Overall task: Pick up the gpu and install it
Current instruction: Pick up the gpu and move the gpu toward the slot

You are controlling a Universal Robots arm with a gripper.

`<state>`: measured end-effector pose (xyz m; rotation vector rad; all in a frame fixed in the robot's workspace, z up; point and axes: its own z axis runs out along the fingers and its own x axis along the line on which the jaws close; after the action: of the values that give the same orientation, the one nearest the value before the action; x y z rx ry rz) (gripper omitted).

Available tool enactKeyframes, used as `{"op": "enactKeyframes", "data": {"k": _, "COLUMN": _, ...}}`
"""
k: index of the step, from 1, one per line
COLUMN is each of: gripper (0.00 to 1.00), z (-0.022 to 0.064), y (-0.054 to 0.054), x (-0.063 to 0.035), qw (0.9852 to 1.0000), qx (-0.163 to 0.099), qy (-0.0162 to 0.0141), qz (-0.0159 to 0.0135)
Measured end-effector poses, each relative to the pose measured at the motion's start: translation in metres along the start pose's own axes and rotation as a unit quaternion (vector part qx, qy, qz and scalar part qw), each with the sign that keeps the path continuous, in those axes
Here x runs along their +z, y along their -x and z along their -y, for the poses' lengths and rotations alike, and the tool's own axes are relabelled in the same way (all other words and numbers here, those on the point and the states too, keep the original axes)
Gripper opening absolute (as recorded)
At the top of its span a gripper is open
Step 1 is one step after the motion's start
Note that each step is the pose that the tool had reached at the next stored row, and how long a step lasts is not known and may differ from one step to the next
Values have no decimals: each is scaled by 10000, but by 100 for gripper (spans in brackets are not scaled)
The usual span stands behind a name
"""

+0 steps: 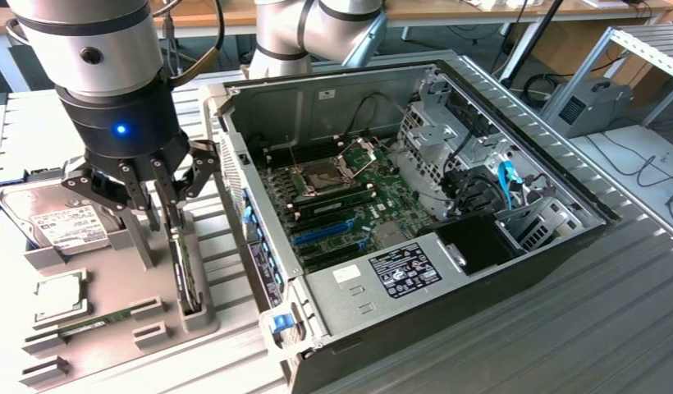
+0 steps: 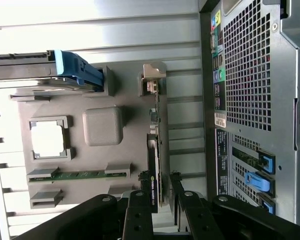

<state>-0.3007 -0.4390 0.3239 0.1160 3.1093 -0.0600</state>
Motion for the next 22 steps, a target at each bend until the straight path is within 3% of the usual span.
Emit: {"op": "enactKeyframes", "data": {"k": 22, "gripper": 28, "z": 2, "y": 2, "x": -60, "qw": 10000, "qx": 0, "qy": 0, "qz": 0}}
